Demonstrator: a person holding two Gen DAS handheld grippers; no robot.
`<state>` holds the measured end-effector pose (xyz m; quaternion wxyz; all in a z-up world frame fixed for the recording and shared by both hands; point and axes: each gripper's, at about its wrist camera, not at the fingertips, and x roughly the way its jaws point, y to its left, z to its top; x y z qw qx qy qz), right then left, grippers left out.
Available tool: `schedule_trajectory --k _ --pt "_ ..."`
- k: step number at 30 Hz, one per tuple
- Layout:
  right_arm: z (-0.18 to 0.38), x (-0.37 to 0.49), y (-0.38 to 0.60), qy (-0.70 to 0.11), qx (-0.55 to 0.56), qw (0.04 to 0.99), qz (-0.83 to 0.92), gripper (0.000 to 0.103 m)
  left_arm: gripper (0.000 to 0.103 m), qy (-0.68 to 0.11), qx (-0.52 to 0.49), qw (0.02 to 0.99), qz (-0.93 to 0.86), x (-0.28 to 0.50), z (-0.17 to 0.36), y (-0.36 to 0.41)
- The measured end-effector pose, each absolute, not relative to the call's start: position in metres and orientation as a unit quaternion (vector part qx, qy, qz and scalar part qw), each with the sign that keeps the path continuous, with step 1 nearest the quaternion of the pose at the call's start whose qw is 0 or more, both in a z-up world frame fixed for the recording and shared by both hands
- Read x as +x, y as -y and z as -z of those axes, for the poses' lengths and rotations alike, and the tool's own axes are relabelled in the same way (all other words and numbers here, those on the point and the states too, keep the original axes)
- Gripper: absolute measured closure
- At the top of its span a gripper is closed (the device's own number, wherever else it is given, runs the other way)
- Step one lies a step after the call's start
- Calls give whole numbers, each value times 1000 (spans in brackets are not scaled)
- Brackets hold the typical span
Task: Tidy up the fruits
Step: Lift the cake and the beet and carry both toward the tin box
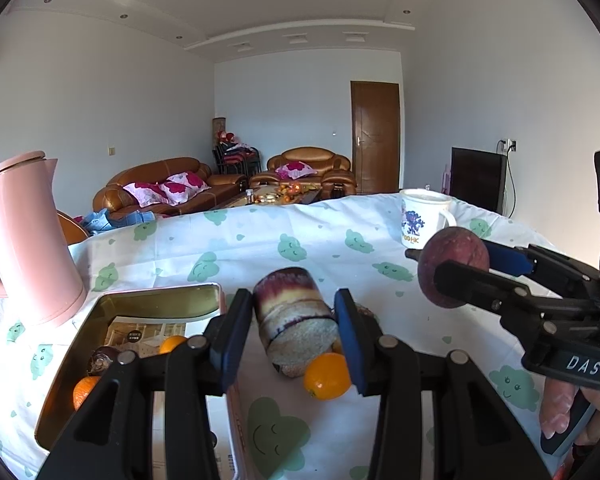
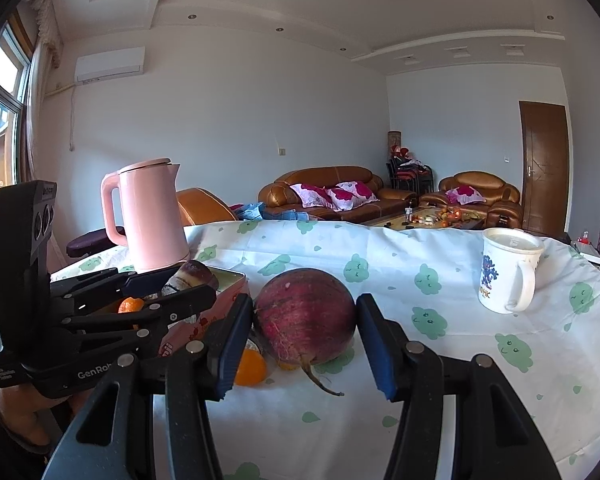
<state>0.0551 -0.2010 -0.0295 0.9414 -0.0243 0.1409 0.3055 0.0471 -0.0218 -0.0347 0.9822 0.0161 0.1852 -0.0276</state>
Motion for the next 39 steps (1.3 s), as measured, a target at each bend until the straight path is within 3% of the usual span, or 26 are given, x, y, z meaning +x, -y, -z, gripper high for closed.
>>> schedule_trajectory --k 39 --pt "17 64 120 -173 -54 908 -379 48 59 -216 -10 975 -47 34 37 -49"
